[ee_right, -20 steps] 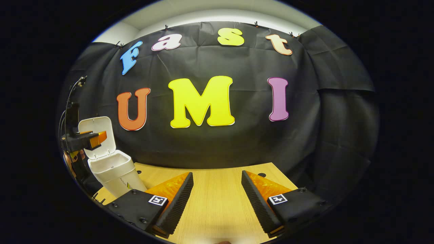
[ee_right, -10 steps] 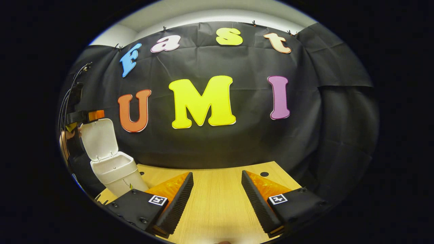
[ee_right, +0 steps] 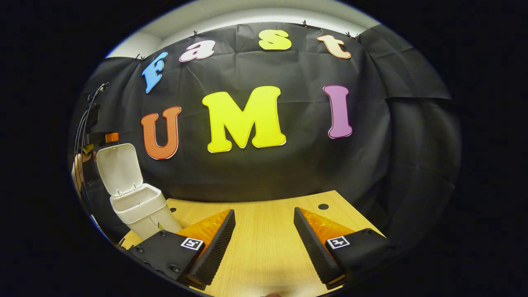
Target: Press the lid of the desktop garbage bin to open it, pick up the crumpled paper on the desktop and throw it into the bin, then pick up the pop can on the desktop and drop it into the bin, and finally close the garbage bin lid.
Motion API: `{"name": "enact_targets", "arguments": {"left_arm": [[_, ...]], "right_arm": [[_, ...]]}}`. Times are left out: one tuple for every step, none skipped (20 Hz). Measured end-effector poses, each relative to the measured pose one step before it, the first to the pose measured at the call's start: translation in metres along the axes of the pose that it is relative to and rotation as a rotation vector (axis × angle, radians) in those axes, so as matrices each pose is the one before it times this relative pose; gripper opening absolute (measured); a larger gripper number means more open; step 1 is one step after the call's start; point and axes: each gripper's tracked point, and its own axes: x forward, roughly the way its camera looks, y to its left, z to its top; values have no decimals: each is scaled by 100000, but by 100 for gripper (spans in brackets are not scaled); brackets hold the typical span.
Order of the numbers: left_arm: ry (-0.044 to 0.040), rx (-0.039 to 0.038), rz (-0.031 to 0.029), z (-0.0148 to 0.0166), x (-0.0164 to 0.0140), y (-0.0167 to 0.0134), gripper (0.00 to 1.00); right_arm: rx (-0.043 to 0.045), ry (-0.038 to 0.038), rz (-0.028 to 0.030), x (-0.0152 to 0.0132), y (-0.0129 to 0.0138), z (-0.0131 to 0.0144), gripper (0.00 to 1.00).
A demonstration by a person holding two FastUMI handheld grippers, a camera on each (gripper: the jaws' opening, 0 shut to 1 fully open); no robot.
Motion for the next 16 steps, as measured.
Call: {"name": "enact_targets", "arguments": {"left_arm": [[2778,-1282,417,-686,-316,-228,99],[-1821,1374,-1083,265,2,-210,99],[1117,-1509,-1267,-252,-382,-564,99],[296,-146,-1314,-11,-474,-538,96],[212,22,-1220,-239,-460,-522,98],[357,-396,-1447,-209,-617,-620,100],[178,530,-1915,-173,-609,-795,98],[905,525,-1249,-569,-583,-757,98],[399,361,-1271,-379,-592,-713,98],[828,-13,-1191,-395,-427,-720,98],[806,-309,-934,-525,-370,-712,98],[836,-531,-1187,-531,-516,-741,98],[895,-1114,-1287,-556,-361,-713,97],[2027,-994,-1450,-873,-170,-779,97],[2340,-1096,-664,-988,-206,-482,97],[2430,-1801,-725,-1079,-237,-439,97]], "right_arm": [[61,32,278,54,72,-91,92],[218,272,307,-32,115,-101,92],[-142,642,139,193,93,-255,92],[-105,344,-115,68,-56,-154,92],[439,455,264,107,-38,-173,92],[636,571,432,285,133,-340,92],[364,291,265,74,-43,-312,92],[36,337,11,12,-66,-136,92],[-58,81,189,-10,-75,-141,90],[-120,85,258,-32,-15,17,92],[-333,223,126,-93,-65,-218,92],[-583,-25,38,-87,-87,-36,92],[-826,-416,-70,-107,-40,16,92],[-1143,-628,-280,-146,-169,113,92],[-1276,-801,-216,-153,-131,93,92],[-1127,-646,-50,-170,-69,163,92]]}}
